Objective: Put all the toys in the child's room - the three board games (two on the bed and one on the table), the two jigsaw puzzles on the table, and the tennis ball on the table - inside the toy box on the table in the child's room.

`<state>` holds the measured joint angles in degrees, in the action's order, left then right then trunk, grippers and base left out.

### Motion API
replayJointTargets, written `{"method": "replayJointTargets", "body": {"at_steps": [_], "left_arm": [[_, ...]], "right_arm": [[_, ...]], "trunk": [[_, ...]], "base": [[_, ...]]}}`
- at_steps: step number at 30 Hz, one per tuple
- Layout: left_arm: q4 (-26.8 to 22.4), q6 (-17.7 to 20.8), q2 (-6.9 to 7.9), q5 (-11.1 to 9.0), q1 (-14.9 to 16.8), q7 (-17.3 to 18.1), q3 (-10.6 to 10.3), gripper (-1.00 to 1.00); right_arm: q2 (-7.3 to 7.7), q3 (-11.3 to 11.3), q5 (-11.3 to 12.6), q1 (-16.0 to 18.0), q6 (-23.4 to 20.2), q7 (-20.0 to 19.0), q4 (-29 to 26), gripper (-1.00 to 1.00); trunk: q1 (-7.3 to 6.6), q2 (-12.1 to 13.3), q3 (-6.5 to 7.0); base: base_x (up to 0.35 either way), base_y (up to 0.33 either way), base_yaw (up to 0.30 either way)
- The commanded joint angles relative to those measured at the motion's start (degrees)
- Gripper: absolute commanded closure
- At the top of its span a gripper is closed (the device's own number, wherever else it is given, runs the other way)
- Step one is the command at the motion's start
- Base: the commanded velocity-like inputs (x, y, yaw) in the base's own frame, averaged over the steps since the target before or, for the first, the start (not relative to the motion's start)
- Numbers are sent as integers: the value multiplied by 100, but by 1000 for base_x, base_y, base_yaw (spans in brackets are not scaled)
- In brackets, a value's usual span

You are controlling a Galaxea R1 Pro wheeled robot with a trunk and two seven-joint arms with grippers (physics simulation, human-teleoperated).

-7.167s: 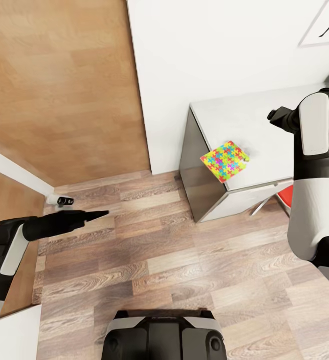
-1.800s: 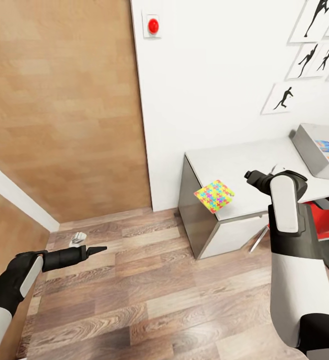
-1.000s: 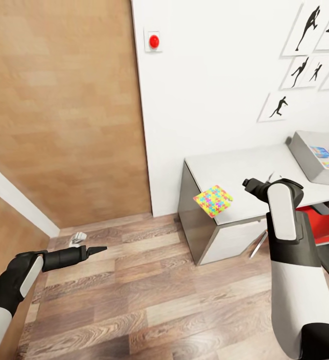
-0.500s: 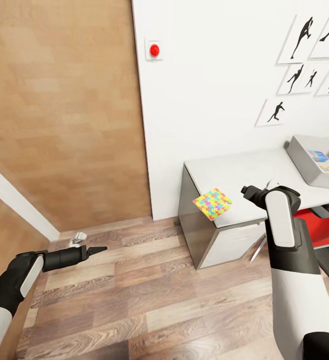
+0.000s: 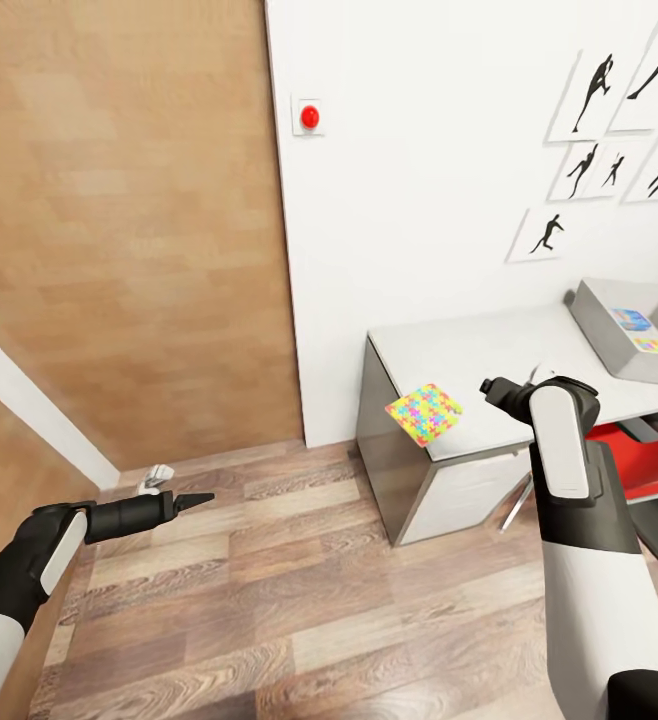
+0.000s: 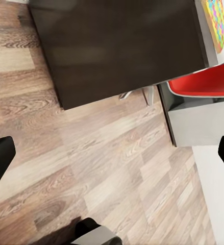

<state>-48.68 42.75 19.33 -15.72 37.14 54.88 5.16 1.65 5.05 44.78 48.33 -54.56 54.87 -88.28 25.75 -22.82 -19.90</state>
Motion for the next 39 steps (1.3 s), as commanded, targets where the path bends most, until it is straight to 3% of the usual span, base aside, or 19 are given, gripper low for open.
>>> {"method": "replayJointTargets", "body": {"at_steps": [1,14,20,23,28,39], "left_arm": [[-1,33,1,-16,4,7,3,-100],[0,31,1,-17,4,5,3,-100],[3,31,1,-15,4,4,3,-100],[1,31,1,-13,4,3,3,-100],[2,31,1,-14,4,5,3,-100],[3,31,1,-14,4,4,3,-100]], "right_arm": [[3,1,58,-9,-62,59,-39,-100],[8,43,127,-183,-352,56,-134,-100],[40,62,722,-206,-444,70,-137,-100],[59,64,876,-313,-458,78,-137,-100],[77,65,966,-616,-467,77,-137,-100],[89,66,994,-868,-483,77,-137,-100]], "trunk": [[4,-10,0],[4,-10,123],[4,-10,179],[4,-10,208],[4,-10,255],[4,-10,359]], "base": [[0,0,0],[0,0,0],[0,0,0],[0,0,0],[0,0,0],[0,0,0]]}}
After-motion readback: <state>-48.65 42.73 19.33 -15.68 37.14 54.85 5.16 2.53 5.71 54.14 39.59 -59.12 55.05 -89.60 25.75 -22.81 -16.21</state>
